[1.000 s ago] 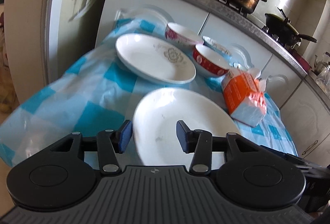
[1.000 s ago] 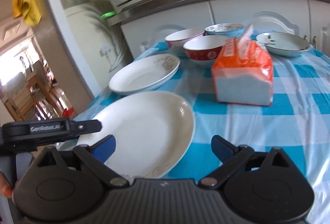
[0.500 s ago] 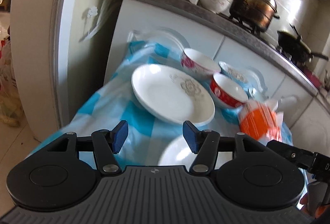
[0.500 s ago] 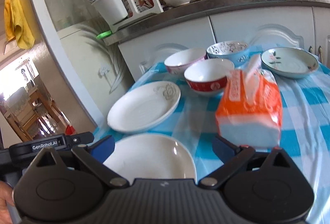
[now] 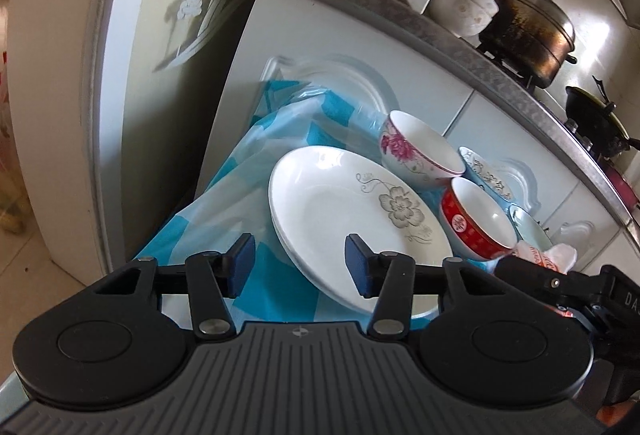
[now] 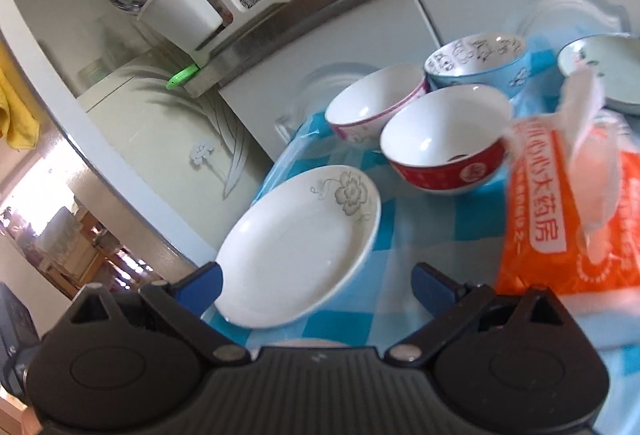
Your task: Organize plates and bowls
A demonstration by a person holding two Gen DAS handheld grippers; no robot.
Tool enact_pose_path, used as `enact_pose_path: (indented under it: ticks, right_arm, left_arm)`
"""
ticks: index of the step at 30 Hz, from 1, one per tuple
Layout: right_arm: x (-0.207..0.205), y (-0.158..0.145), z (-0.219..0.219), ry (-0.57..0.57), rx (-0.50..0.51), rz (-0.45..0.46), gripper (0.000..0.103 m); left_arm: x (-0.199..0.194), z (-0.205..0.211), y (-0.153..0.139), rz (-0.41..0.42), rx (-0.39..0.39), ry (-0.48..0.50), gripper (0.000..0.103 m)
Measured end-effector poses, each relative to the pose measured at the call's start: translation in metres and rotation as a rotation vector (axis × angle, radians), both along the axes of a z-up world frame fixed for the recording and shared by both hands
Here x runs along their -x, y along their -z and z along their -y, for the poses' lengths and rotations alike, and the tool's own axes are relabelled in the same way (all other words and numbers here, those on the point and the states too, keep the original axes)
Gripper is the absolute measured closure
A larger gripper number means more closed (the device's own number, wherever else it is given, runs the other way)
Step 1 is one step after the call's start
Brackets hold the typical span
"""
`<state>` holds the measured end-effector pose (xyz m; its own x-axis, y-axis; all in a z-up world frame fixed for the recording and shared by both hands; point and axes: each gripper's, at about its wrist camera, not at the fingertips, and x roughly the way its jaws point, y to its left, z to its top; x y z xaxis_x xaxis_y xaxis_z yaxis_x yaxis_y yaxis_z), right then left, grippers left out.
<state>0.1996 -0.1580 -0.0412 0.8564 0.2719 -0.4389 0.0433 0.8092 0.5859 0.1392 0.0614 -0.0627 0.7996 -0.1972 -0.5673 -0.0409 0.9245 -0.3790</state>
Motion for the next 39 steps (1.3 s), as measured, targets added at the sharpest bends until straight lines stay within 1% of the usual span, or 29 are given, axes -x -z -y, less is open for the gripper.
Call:
enact_pose_path:
  ticks: [2, 8, 13, 17, 21, 23, 24, 25, 29, 35, 39]
  right_arm:
    - [-0.008, 0.000, -0.002, -0.006, 0.008, 0.006, 0.003]
    - [-0.029, 0.004, 0.000, -0.020, -0.035, 0.004, 0.003]
    - [-0.048, 0.006, -0.006, -0.031, -0.018, -0.013, 0.004]
    - [-0.062, 0.011, -0.008, -0.024, 0.001, -0.061, 0.007]
    - [-0.073, 0.022, -0.002, -0.020, -0.047, -0.094, 0.010]
    - [-0.075, 0.026, 0.001, -0.018, -0.062, -0.090, 0.013]
    - [-0.077, 0.026, 0.001, -0.021, -0.066, -0.093, 0.015]
    - [-0.078, 0.026, 0.001, -0.029, -0.067, -0.090, 0.019]
    - [-0.081, 0.022, -0.004, -0.033, -0.012, -0.095, 0.020]
    - [-0.076, 0.020, -0.005, -0.032, -0.003, -0.073, 0.022]
    - [-0.069, 0.015, -0.011, -0.035, 0.050, -0.056, 0.023]
  left_arm:
    - [-0.006, 0.000, 0.003, -0.006, -0.002, -0.001, 0.049]
    - [-0.019, 0.000, 0.008, -0.018, 0.002, -0.012, 0.051]
    - [-0.031, -0.001, 0.011, -0.024, 0.003, -0.016, 0.056]
    - [-0.039, 0.002, 0.014, -0.024, 0.001, -0.010, 0.060]
    - [-0.047, 0.004, 0.017, -0.032, -0.004, -0.007, 0.065]
    - [-0.049, 0.002, 0.019, -0.031, -0.004, -0.008, 0.067]
    - [-0.051, 0.002, 0.020, -0.032, -0.005, -0.009, 0.071]
    - [-0.052, 0.002, 0.020, -0.034, -0.007, -0.008, 0.072]
    - [-0.052, 0.003, 0.021, -0.029, -0.015, -0.006, 0.072]
    - [-0.051, 0.004, 0.020, -0.027, -0.025, -0.012, 0.072]
    - [-0.048, 0.004, 0.018, -0.015, -0.030, -0.010, 0.072]
